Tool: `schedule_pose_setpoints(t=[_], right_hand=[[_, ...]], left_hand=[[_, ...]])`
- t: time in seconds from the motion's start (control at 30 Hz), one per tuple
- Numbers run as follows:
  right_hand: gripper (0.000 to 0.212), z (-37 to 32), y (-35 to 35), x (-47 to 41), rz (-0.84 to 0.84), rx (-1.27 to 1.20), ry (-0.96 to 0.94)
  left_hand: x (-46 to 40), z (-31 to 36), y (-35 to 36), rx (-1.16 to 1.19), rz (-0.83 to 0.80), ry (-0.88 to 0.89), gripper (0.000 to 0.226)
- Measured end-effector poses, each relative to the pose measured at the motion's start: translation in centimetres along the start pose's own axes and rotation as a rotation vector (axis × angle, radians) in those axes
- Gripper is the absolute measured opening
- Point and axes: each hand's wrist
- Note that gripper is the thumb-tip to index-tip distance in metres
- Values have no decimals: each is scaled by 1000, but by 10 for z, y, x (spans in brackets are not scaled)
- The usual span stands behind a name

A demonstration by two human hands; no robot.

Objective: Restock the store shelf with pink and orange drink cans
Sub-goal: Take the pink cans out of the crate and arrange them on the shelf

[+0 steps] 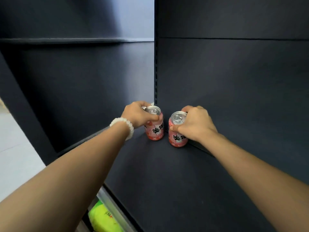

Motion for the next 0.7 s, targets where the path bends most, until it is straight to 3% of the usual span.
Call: schedule_pose_setpoints(t=[0.2,0.3,0.47,0.6,0.7], right_hand=[[53,2,23,-17,27,32,-17],[63,3,25,-14,24,125,-87],[55,12,24,-9,88,302,-270],[57,8,34,-6,153,312,-230],[57,1,44,-4,209,329,-188]], left_hand=[[-30,-1,18,5,-83,28,52],[-34,-6,21,-5,-76,31,48],[-37,-6,20,-52,-104,27,59],[-47,-9,22,-34,-146,34,70],[-50,-11,23,18,-204,55,64]])
Point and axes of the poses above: each hand's wrist, its own x-axis away from the middle knuckle, its own y-axis out of the palm, z = x × y, and after that the axes turned 8 degrees about z, right-handed
